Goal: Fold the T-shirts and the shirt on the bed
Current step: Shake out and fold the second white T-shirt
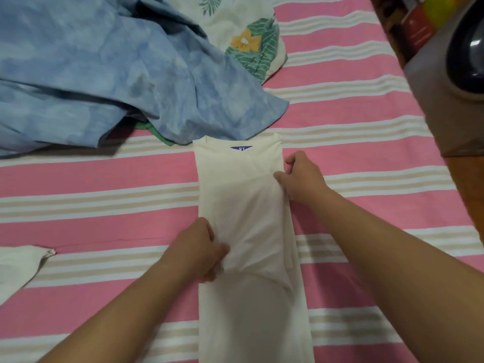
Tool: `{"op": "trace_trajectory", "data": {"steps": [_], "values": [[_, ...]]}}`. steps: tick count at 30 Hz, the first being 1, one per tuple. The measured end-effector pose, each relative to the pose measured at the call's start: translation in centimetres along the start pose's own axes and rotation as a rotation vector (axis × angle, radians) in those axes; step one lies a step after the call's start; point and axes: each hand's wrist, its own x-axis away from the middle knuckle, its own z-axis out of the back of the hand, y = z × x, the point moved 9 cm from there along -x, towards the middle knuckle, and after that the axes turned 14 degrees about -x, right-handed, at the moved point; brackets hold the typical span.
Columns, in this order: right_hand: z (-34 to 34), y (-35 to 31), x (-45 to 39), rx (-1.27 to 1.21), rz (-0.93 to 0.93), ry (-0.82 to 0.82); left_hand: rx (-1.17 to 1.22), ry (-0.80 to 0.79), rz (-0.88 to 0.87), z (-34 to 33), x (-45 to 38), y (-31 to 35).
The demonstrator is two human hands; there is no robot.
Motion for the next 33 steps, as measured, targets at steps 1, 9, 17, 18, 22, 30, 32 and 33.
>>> {"op": "trace_trajectory", "data": {"steps": [1, 9, 17, 18, 22, 30, 32, 33], "values": [[0.1, -0.1, -0.2, -0.019, -0.027, 0.011, -0.179, 0.093, -0.033, 1.9, -0.4, 0.7], [-1.1, -1.3, -4.0, -0.377, -0.252, 0.002, 0.436, 0.228, -0.059, 9.6, -9.6, 4.6], [3.6, -0.7, 10.7, -0.641, 0.095, -0.139, 0.683, 0.227, -0.390, 5.9, 3.9, -0.2], [3.5, 0.8, 13.1, -0.593, 0.098, -0.159, 0.592, 0.194, -0.380, 4.3, 5.3, -1.6], [1.1, 7.8, 19.6, -0.033, 0.189, -0.227, -0.043, 0.070, -0.329, -2.5, 8.1, -6.2], [4.5, 4.8, 19.5, -0.016, 0.354, -0.035, -0.390, 0.610, -0.632, 1.6, 10.4, -0.6], [1.6, 2.0, 18.6, 0.176, 0.550, -0.079, -0.652, 0.595, -0.769, -1.0, 8.6, 2.6], [-0.6, 1.3, 18.1, 0.291, 0.615, -0.140, -0.747, 0.531, -0.748, -2.7, 7.0, 3.3]]}}
